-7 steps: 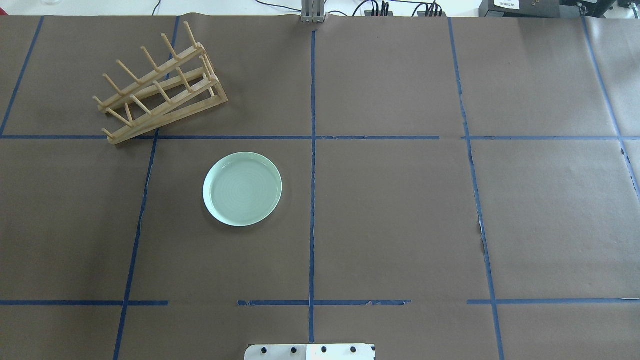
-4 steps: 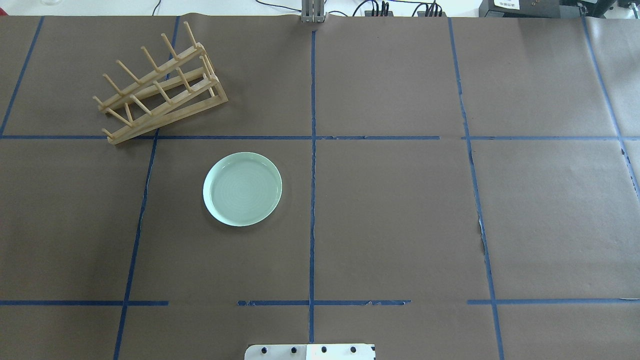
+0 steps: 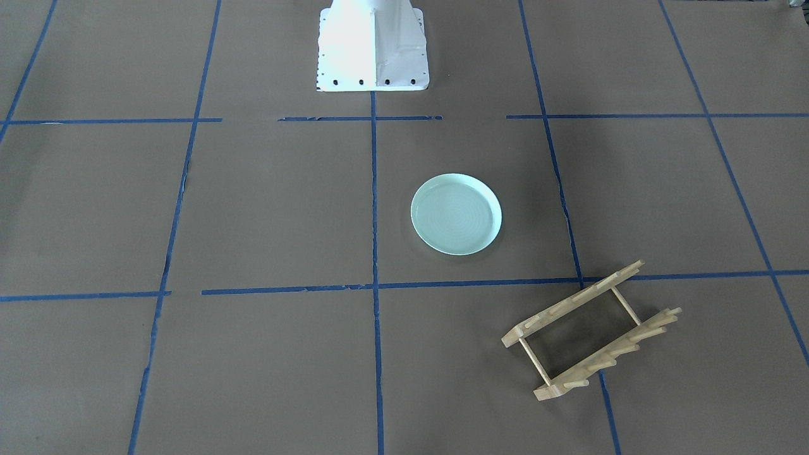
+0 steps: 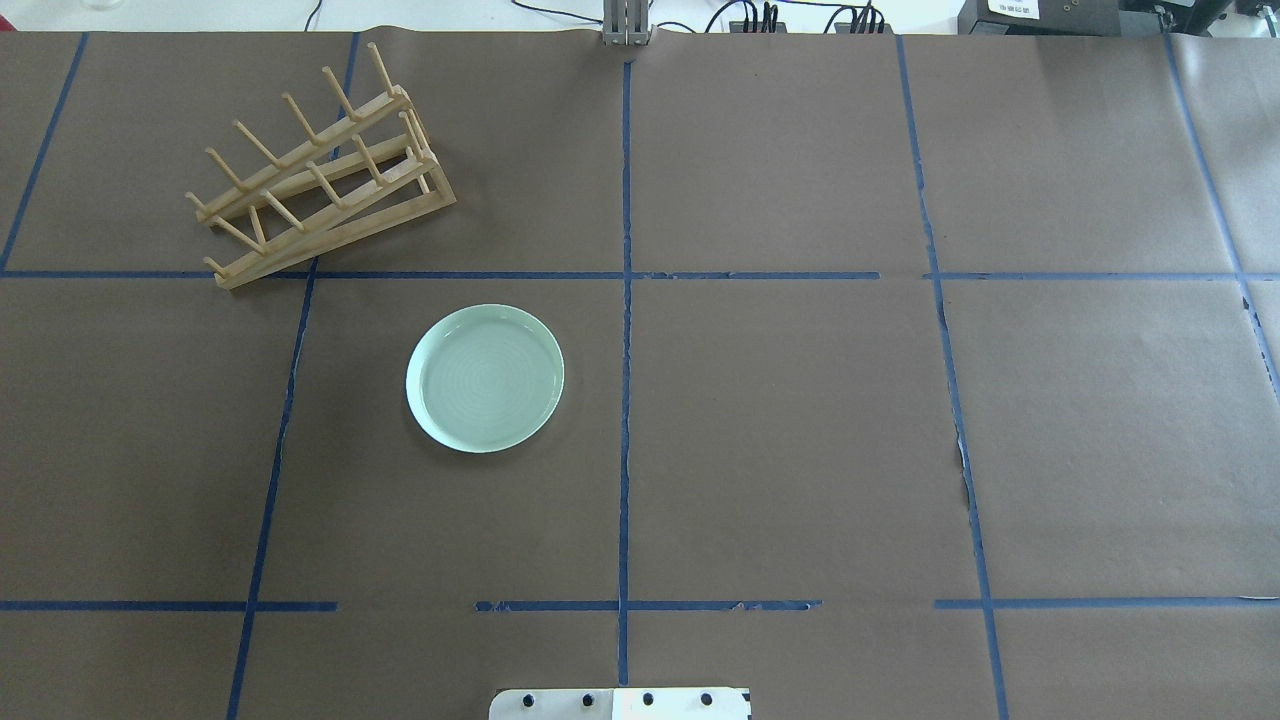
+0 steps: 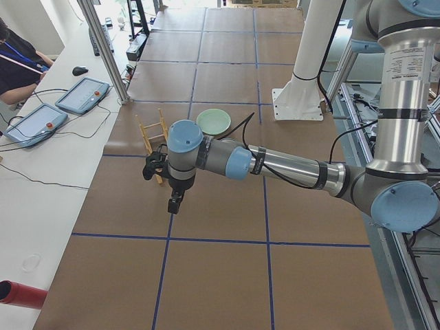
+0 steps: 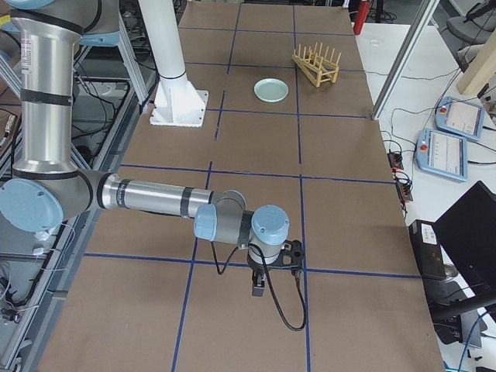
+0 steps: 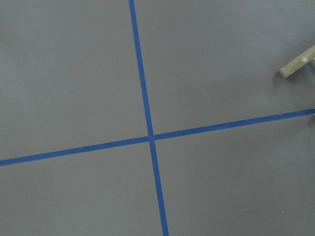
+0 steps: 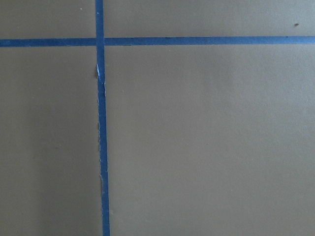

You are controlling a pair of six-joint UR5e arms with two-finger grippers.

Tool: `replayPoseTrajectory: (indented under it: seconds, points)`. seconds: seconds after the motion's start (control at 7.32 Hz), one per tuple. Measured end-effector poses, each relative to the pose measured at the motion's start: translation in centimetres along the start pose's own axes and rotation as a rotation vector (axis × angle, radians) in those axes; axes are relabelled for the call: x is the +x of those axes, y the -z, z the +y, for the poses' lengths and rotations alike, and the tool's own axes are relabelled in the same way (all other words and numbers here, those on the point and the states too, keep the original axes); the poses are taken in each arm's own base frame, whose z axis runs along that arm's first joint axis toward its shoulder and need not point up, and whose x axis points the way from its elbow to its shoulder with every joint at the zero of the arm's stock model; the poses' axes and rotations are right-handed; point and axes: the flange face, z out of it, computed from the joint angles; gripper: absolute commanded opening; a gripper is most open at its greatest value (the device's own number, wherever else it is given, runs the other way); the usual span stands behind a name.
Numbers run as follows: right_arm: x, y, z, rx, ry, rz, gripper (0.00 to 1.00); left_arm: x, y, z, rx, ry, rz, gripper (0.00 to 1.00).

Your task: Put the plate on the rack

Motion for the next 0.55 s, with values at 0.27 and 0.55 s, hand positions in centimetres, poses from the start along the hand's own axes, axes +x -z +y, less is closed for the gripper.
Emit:
replayPoseTrajectory:
  seconds: [0.27,0.55]
  points:
    - [0.0,0.0,0.0,0.0,0.0,0.0,1.0,9.1,0.8,-3.1,-0.002,0.037,0.019,1.0]
    - [0.0,0.0,0.0,0.0,0.0,0.0,1.0,22.8,1.5,-9.4,-0.094,0.078,-0.009,1.0]
